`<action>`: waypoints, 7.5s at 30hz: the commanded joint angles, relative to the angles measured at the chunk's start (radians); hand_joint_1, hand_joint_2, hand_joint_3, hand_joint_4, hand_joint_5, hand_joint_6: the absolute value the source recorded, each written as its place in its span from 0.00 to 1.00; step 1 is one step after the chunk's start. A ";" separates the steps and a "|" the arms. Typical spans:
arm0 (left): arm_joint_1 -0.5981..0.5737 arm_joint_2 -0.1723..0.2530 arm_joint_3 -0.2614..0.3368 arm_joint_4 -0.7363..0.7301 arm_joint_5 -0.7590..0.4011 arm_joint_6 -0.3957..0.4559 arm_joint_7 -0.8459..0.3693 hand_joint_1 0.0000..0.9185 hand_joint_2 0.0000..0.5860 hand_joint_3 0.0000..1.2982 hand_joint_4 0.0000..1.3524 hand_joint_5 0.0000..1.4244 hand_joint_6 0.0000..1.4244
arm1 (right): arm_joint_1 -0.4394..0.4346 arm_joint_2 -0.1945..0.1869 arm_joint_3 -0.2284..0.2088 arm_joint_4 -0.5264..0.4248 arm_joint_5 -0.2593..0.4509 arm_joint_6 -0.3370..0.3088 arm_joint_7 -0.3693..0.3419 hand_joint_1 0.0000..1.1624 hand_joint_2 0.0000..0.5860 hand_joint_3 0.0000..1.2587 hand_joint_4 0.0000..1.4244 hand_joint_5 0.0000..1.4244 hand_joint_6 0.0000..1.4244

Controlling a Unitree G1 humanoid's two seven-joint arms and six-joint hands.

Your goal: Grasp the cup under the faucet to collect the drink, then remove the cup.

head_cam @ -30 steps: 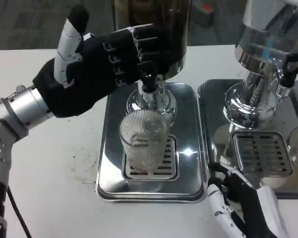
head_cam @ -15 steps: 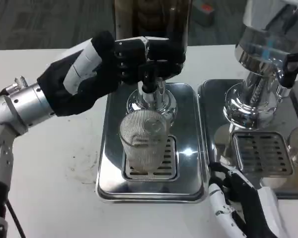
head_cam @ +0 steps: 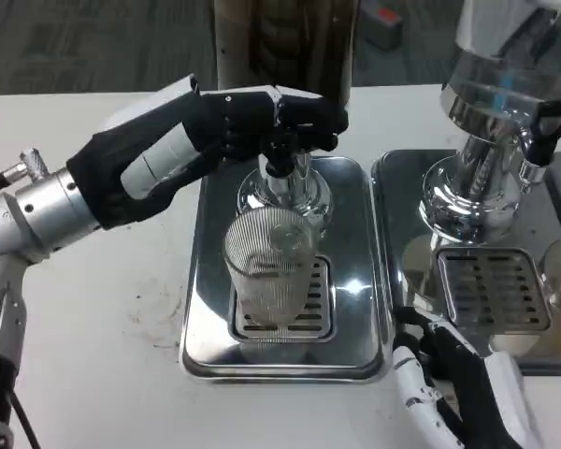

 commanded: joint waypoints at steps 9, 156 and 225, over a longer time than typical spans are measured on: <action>0.053 -0.001 -0.035 0.008 0.050 -0.166 0.034 0.00 0.12 0.23 0.16 0.16 0.11 | 0.003 -0.015 -0.006 0.003 0.003 0.013 0.018 0.13 0.81 0.22 0.10 0.10 0.14; 0.140 0.136 -0.161 -0.040 0.150 -0.406 0.217 0.00 0.15 0.24 0.18 0.17 0.12 | -0.630 -0.138 -0.059 0.421 0.229 -0.180 0.353 0.48 0.38 0.00 0.00 0.00 0.04; 0.172 0.086 0.084 0.082 0.053 -0.415 0.334 0.00 0.18 0.29 0.21 0.19 0.16 | -0.633 -0.118 -0.077 0.479 0.266 -0.255 0.353 0.45 0.36 0.00 0.00 0.00 0.06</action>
